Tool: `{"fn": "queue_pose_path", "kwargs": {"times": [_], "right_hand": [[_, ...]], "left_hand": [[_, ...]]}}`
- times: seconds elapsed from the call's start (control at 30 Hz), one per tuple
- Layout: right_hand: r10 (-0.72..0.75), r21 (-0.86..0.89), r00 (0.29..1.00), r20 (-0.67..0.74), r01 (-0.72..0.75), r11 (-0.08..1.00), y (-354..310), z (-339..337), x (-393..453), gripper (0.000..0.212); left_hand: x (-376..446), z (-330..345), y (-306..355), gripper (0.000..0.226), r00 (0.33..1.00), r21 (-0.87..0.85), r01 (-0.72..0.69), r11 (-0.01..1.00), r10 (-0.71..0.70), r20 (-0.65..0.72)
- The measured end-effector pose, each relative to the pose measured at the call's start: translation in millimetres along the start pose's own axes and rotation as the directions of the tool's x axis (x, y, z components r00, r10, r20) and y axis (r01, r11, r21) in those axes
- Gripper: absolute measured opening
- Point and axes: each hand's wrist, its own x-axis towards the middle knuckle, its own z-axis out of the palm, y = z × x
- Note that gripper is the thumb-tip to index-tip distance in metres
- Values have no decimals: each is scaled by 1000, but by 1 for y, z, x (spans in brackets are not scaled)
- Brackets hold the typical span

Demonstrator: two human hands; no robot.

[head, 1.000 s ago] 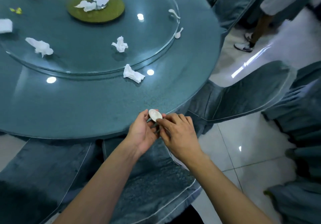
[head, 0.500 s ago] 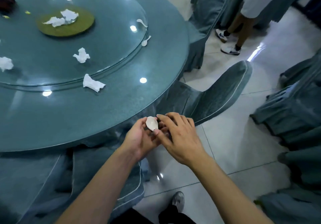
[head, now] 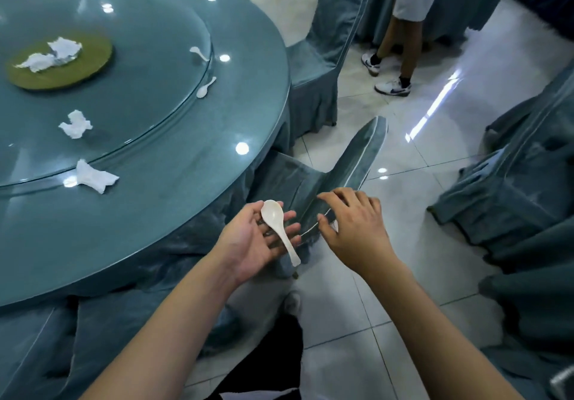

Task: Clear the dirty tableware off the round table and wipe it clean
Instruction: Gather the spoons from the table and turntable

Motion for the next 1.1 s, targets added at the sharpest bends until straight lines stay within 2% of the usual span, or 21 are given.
{"fn": "queue_pose_path", "kwargs": {"times": [0.13, 0.6, 0.8, 1.1], "right_hand": [[-17, -9, 1000, -18, 17, 1000, 45, -11, 51, 37], [-82, 59, 995, 50, 79, 995, 170, -53, 234, 39], [-171, 58, 983, 66, 167, 984, 244, -68, 325, 39], [-348, 48, 934, 82, 345, 937, 351, -87, 453, 38]], "left_hand": [[44, 39, 17, 42, 1000, 0, -6, 1000, 6, 13], [176, 193, 85, 43, 998, -47, -58, 997, 59, 4], [245, 269, 100, 42, 992, -85, -118, 989, 113, -64], [330, 373, 111, 44, 962, -267, -230, 936, 176, -211]]}}
